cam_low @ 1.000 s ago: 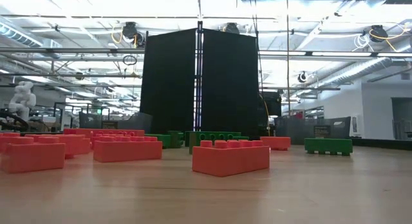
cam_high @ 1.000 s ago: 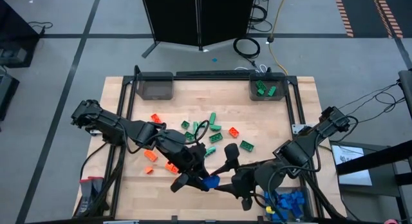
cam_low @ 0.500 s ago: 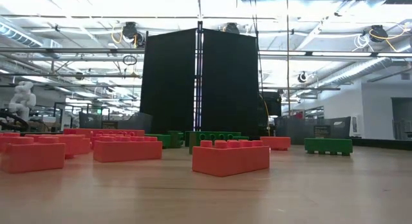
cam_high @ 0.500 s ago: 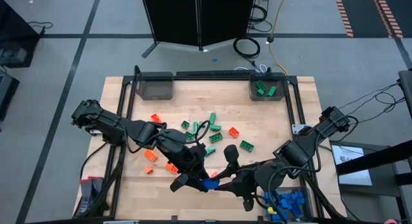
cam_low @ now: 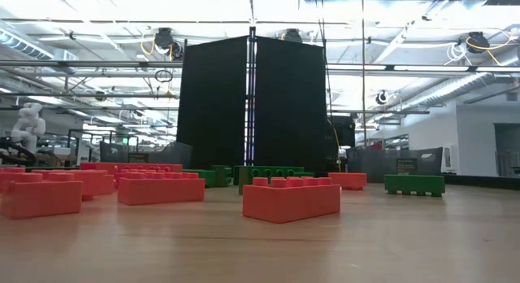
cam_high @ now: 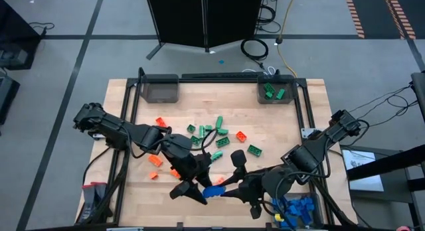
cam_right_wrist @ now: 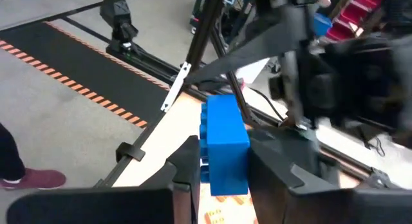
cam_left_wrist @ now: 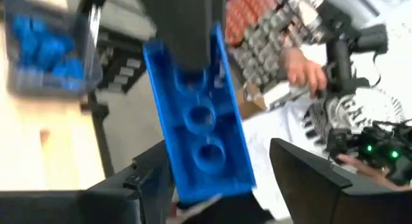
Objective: Sort blocks
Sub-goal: Put the blue game piece into the bottom black bin
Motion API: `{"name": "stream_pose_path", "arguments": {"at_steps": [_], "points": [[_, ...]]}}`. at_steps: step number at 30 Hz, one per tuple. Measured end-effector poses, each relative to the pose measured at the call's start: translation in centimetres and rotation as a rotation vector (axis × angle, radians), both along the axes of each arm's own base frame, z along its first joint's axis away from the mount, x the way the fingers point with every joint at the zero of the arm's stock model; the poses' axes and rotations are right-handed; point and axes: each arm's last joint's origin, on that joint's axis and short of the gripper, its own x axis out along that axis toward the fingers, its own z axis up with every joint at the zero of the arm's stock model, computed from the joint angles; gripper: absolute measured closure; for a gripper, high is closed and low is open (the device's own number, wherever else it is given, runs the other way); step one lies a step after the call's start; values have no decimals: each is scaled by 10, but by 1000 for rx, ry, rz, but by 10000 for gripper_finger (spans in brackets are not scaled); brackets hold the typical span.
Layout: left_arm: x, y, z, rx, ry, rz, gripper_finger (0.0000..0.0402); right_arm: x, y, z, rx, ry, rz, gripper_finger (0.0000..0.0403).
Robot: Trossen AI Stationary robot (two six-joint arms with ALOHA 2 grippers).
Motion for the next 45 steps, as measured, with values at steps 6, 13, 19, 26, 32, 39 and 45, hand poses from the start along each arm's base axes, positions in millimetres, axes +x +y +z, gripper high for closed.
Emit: {"name": "stream_pose_path", "arguments": {"at_steps": [6, 13, 19, 26, 32, 39, 45], "points": [[-10, 1, -16, 110, 154, -12, 158, -8, 2, -1, 18, 35, -32, 323], [-21, 7, -35, 292, 315, 57, 157, -40, 7, -16, 179, 321, -141, 323], [-26, 10, -42, 422, 367, 154, 157, -95, 22, -44, 328, 866, -339, 323], [-27, 10, -43, 481, 346, 215, 157, -142, 59, -59, 322, 1068, -435, 323], [-26, 11, -43, 503, 334, 233, 157, -139, 79, -82, 266, 1069, -492, 323], [-26, 11, -43, 522, 321, 232, 157, -119, 97, -122, 100, 1128, -480, 323], [-26, 11, -43, 523, 319, 231, 157, -115, 92, -132, -8, 1172, -510, 323]]}}
